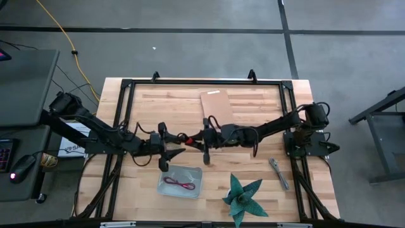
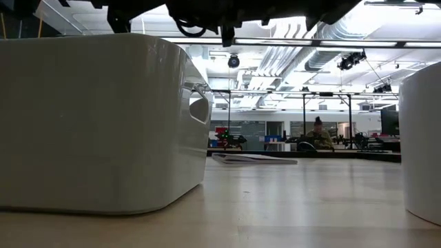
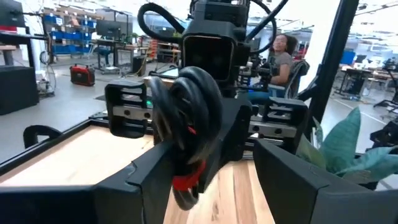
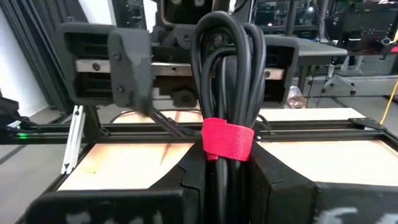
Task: Pick and place USB-C Cables
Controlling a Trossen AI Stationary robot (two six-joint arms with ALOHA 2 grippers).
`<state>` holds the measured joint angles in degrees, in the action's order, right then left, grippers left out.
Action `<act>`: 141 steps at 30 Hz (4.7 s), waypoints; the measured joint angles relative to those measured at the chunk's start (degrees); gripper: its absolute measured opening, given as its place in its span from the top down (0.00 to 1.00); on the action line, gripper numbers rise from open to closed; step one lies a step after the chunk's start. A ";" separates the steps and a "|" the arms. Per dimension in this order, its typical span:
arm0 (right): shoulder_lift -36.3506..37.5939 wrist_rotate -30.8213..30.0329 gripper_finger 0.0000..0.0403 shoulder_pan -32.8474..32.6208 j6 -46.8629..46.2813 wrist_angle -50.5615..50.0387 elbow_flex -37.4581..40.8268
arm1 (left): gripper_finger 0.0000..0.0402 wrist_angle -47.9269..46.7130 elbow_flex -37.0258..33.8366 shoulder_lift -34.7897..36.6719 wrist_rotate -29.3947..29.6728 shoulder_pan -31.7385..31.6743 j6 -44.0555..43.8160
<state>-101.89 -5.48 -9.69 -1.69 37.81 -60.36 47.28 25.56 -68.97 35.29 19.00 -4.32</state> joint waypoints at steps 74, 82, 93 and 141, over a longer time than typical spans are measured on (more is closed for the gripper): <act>17.92 -19.75 0.41 -7.32 3.21 -5.47 13.13 | 0.99 -5.76 -7.78 24.70 9.47 18.03 18.43; 20.13 -12.73 0.41 -7.87 3.21 3.42 17.55 | 0.99 -7.44 -10.16 28.09 -2.16 15.39 16.39; 20.04 -11.49 0.41 -7.87 3.08 3.65 17.53 | 0.99 -7.46 -10.18 26.14 -4.24 11.35 11.98; 19.96 -11.51 0.41 -7.83 1.68 1.79 17.42 | 0.99 -69.13 38.84 -26.27 -12.11 14.48 -1.56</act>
<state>-81.93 -16.99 -17.52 -0.01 39.59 -42.94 -21.84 64.40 -95.24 23.18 33.48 -5.87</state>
